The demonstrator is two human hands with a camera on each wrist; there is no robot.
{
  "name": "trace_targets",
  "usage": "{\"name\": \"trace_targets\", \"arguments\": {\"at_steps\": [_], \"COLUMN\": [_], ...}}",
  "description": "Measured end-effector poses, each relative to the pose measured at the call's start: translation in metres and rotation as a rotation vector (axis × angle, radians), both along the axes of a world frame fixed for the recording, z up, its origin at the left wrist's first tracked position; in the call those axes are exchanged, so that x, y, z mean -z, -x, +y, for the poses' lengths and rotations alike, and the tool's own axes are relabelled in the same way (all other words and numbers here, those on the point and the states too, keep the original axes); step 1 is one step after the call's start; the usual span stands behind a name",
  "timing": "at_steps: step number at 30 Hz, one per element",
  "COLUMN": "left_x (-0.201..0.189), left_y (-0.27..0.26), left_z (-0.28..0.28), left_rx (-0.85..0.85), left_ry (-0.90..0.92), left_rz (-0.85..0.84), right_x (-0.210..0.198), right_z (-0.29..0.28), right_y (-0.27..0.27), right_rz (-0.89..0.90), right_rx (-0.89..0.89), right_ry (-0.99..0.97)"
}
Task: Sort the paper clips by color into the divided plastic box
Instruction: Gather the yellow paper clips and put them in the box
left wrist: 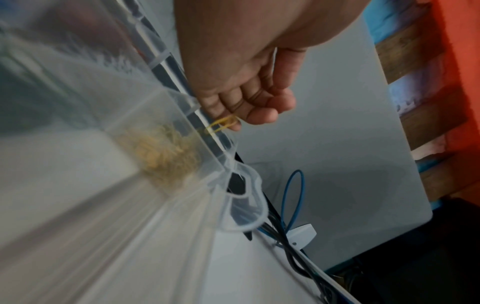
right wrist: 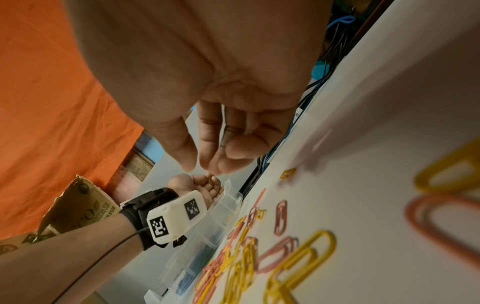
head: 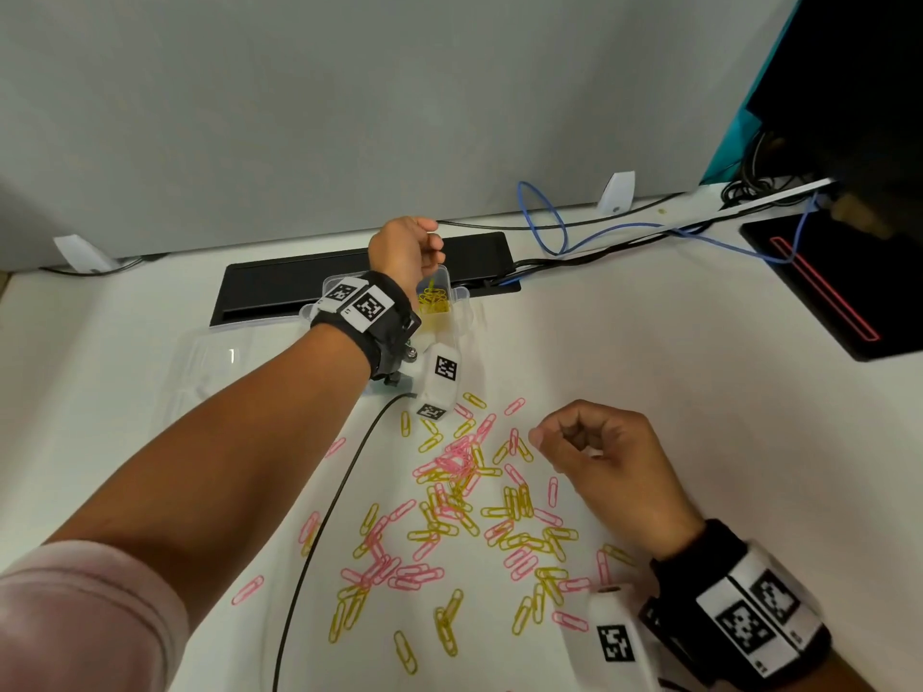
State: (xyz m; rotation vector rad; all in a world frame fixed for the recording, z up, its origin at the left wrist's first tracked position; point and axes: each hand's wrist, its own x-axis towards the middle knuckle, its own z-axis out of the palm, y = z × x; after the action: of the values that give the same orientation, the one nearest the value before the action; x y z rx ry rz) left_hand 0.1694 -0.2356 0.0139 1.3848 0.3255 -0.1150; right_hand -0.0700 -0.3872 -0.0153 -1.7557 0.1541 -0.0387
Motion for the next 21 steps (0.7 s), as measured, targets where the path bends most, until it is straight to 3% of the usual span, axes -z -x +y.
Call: {"name": "trace_targets", "arguments": {"at_steps": [7, 12, 21], "left_x": [-0.001, -0.021, -0.011], "left_y": [0.007, 0.032, 0.129], "left_z": [0.000, 0.029, 0.135], "left_rx": [-0.005, 0.102, 0.553], "left_ry": [-0.097, -0.227, -0.513], "left_rz": [-0.018, -0.134, -0.048], "right_x": [0.001, -0.001, -0.010], "right_z": [0.000, 0.005, 0.041], "right_y": [0.000, 0.002, 0.004], "right_rz": [-0.008, -0.018, -0.034], "right_rx": [-0.008, -0.011, -0.115], "right_ry": [0.007, 0.009, 0.103]}}
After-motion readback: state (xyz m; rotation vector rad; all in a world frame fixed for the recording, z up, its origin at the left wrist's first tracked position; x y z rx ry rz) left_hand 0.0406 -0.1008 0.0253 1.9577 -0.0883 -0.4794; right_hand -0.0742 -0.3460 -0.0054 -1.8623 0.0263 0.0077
